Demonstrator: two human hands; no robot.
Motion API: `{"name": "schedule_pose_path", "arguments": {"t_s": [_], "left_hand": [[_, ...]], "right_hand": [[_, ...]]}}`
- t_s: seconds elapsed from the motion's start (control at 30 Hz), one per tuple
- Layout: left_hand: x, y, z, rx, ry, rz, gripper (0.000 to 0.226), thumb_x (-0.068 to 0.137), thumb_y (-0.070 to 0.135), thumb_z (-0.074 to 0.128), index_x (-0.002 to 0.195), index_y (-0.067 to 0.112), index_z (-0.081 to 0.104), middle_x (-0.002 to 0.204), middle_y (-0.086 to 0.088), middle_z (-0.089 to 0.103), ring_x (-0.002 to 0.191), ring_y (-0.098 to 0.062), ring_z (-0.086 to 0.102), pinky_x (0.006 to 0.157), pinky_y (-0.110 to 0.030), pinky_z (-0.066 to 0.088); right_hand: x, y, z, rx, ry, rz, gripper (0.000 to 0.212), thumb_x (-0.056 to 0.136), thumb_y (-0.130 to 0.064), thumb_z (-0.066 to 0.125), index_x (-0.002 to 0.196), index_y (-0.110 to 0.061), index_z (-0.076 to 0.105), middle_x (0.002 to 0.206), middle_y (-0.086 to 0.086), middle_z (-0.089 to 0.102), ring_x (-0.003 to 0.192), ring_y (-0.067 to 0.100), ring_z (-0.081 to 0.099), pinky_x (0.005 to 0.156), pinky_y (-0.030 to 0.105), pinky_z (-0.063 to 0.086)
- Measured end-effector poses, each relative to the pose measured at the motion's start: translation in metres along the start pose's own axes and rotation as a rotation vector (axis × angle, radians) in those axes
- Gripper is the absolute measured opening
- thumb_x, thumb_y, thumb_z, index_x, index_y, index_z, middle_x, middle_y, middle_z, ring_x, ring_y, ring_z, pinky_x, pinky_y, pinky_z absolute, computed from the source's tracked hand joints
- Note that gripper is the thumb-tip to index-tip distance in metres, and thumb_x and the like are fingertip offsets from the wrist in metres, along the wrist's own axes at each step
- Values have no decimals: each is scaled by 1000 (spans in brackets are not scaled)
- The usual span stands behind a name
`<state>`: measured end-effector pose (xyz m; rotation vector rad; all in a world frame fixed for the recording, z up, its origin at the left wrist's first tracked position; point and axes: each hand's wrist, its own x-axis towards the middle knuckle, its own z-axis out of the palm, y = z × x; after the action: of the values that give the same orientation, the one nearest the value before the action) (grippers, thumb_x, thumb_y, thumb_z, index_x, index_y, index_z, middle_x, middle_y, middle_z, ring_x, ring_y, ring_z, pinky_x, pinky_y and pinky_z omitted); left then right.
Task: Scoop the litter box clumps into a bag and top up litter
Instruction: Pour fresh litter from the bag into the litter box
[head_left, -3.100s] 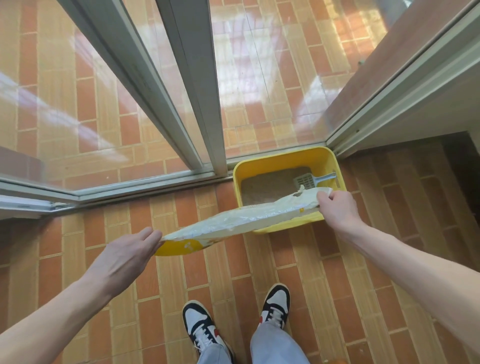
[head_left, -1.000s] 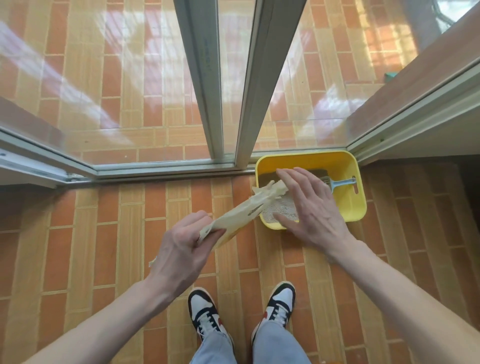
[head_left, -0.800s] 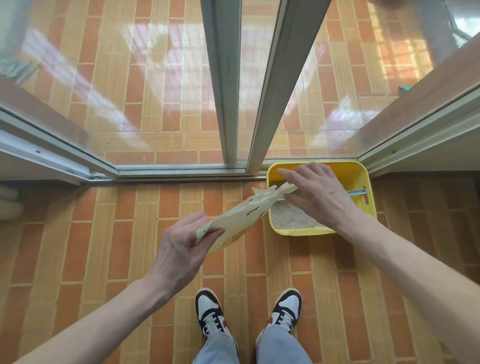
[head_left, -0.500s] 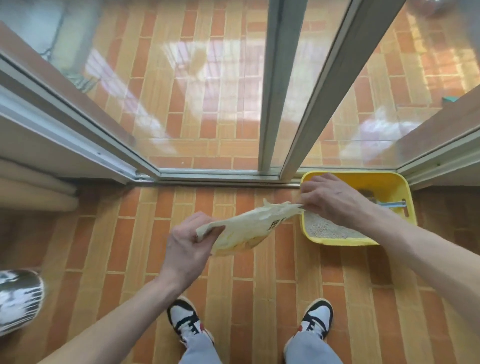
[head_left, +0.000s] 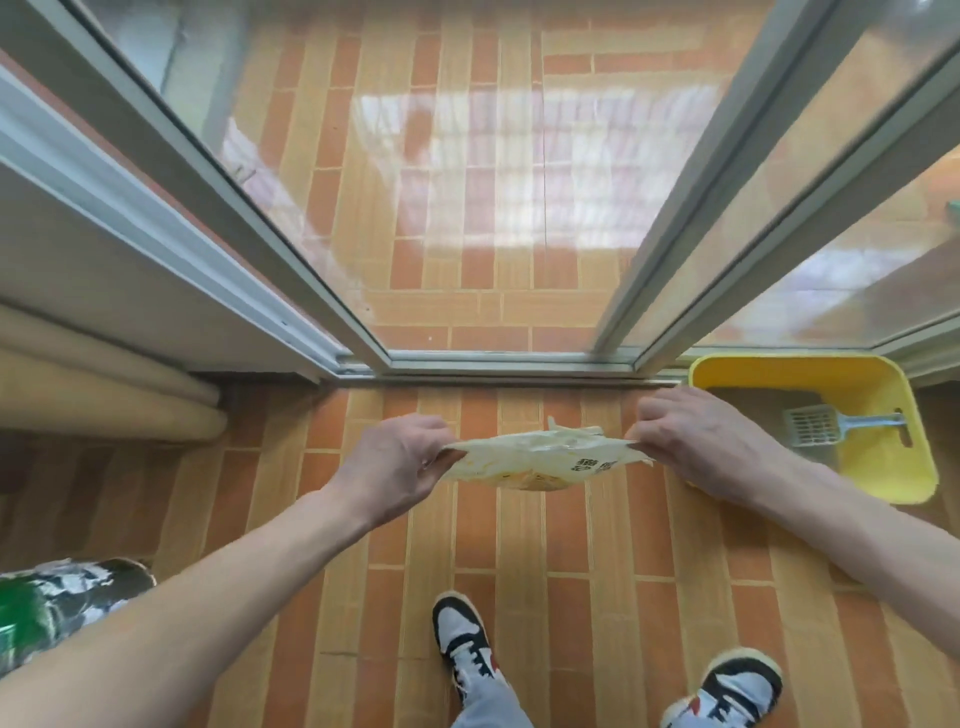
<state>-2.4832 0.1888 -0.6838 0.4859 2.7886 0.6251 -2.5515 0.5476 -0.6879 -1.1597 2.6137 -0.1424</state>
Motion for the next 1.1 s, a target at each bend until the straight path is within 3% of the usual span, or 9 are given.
{"name": "schedule_pose_path", "arguments": {"t_s": [0.13, 0.27, 0.43, 0.53, 0.67, 0.9, 1.1], "left_hand": [[6, -37, -19, 59, -27, 113, 24, 104, 33, 55, 109, 18, 73, 90, 2, 66, 78, -16, 61, 63, -33, 54], [8, -67, -12, 134, -37, 157, 15, 101, 27, 62, 102, 19, 74, 83, 3, 65, 70, -15, 58, 58, -33, 54], [16, -92, 14, 127, 53, 65, 27, 100, 33, 51, 101, 21, 75, 81, 4, 66, 71, -18, 58, 59, -37, 53], [27, -101, 22, 128, 73, 21, 15, 97, 27, 64, 99, 21, 78, 80, 4, 70, 69, -17, 61, 61, -34, 53], [42, -113, 27, 132, 78, -57, 17, 97, 26, 67, 105, 20, 80, 85, 2, 76, 72, -17, 66, 66, -32, 57], [46, -133, 43, 127, 89, -190, 17, 98, 27, 67, 107, 21, 81, 86, 1, 76, 75, -18, 65, 71, -35, 56], [56, -151, 62, 113, 72, -302, 20, 99, 34, 65, 108, 23, 80, 89, 3, 76, 79, -15, 65, 73, -36, 59]], "right_hand": [[31, -11, -12, -46, 44, 14, 6, 85, -29, 77, 81, -25, 76, 77, -8, 60, 72, 16, 58, 70, 27, 45], [56, -17, 0, -51, 33, -3, 13, 85, -27, 76, 74, -26, 70, 73, -7, 55, 67, 17, 53, 64, 32, 49], [79, -11, 19, -24, 31, 55, 11, 86, -25, 77, 75, -25, 72, 74, -6, 55, 67, 16, 51, 60, 28, 42], [94, -6, 35, 17, 42, 107, 10, 85, -24, 79, 76, -22, 74, 73, -7, 54, 66, 12, 44, 59, 25, 37], [113, -3, 53, 87, 32, 205, 16, 94, -29, 68, 81, -22, 76, 76, -9, 52, 74, 15, 48, 62, 32, 47], [138, -16, 81, 130, 15, 306, 22, 99, -33, 60, 92, -24, 79, 84, -9, 58, 84, 14, 51, 65, 27, 35], [165, -15, 101, 141, -21, 359, 23, 100, -30, 60, 95, -18, 79, 88, -3, 63, 89, 20, 57, 72, 34, 51]]}}
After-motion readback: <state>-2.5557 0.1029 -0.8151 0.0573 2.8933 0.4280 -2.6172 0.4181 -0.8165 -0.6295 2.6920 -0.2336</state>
